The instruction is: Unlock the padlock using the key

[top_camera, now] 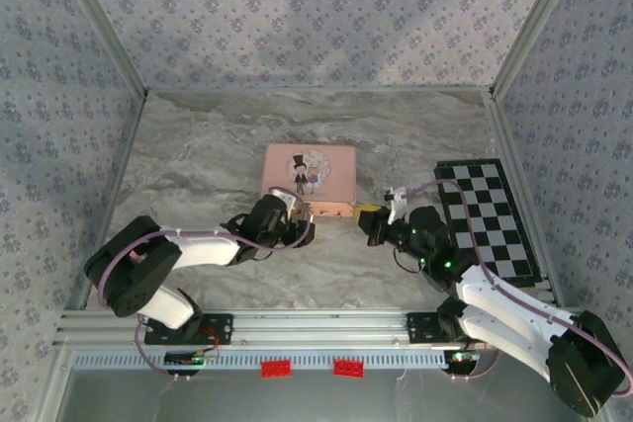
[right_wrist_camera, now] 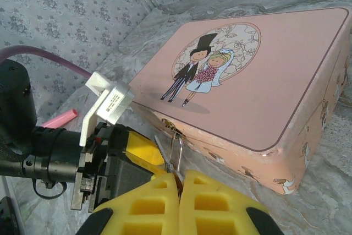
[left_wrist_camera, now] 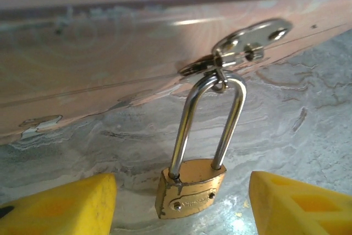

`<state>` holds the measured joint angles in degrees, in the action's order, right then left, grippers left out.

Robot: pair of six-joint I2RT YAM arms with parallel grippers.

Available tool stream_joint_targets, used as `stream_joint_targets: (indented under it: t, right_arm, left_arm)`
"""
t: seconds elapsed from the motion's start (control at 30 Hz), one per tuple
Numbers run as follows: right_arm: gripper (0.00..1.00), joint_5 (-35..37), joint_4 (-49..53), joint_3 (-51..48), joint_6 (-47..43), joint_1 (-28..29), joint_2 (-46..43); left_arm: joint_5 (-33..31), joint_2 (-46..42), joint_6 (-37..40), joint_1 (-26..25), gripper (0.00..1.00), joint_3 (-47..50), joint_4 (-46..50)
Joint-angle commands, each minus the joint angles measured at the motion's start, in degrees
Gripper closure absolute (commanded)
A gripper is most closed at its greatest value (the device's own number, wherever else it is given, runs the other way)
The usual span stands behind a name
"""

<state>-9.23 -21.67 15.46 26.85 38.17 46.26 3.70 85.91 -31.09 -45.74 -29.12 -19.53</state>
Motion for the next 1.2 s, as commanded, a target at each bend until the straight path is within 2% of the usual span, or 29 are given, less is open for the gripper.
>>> stream_joint_targets:
  t: [0.0,0.17,0.47,0.7,0.93,1.03,1.17]
  right_arm:
    - [1.00,1.24,-0.39,0.12,0.40,0.35,-0.47]
    - [1.00,1.26,-0.32,0.36,0.07,0.32,-0.03]
    - [1.00,1.04,0.31,-0.18,0.34,0.15,-0.11]
    - [1.00,1.32,0.50,-0.53,0.66,0.07,-0.12]
    - [1.00,1.09,0.32,-0.56,1.06,0.10,-0.02]
    - [1.00,0.96,0.16,-0.69,1.27,0.28,0.06]
    - [1.00,0.96,-0.12,-0.82,1.77,0.41,0.28]
  left_arm:
    - [-0.01,1.17,0.11,0.40,0.36,-2.71,-0.96]
    - [4.74,5.32,-0.09,0.08,0.37,-7.39,2.06]
    - [5.08,8.20,-3.76,-1.02,0.43,-7.92,-2.57]
    - [4.32,8.39,-5.86,-1.80,0.53,-6.21,-9.32]
    - [2.25,8.75,-7.29,-1.62,0.62,-6.04,-9.04]
    - [2.09,8.92,-8.25,-1.28,0.71,-5.62,-9.51]
    - [2.18,8.99,-8.87,-1.23,0.73,-5.50,-10.05]
